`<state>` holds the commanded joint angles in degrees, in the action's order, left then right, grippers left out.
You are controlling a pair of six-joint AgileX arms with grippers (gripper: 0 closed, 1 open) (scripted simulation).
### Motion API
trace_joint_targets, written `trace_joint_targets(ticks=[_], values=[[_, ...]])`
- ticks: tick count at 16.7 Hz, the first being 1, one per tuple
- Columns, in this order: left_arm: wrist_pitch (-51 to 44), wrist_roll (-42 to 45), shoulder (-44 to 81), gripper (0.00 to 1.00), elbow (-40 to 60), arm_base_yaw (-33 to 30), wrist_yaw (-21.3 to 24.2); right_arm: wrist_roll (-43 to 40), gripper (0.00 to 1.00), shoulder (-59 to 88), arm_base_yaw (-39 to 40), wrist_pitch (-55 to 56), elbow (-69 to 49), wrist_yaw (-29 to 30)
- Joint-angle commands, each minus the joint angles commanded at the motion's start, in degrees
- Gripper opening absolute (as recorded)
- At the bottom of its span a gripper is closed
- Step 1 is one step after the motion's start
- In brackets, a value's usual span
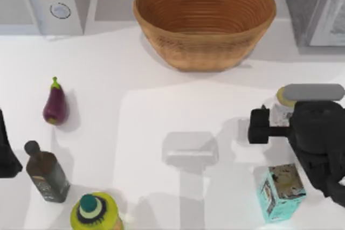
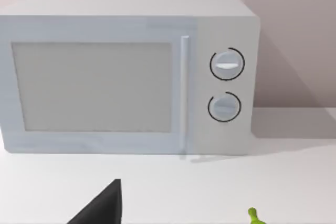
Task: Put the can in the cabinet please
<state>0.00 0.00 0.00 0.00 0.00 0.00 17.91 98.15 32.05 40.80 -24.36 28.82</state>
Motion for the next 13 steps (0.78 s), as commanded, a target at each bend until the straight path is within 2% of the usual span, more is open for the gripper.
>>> trace_joint_targets(ticks=[4, 13], values=[[0.00, 0.00, 0.00, 1.00, 0.00, 0.00, 0.00, -1.81, 1.00, 7.69, -3.01, 5.20, -3.33, -2.40], [0.00, 0.00, 0.00, 1.00, 0.00, 0.00, 0.00, -0.98, 1.00, 10.45, -1.61, 5.91, -4.93, -1.22]])
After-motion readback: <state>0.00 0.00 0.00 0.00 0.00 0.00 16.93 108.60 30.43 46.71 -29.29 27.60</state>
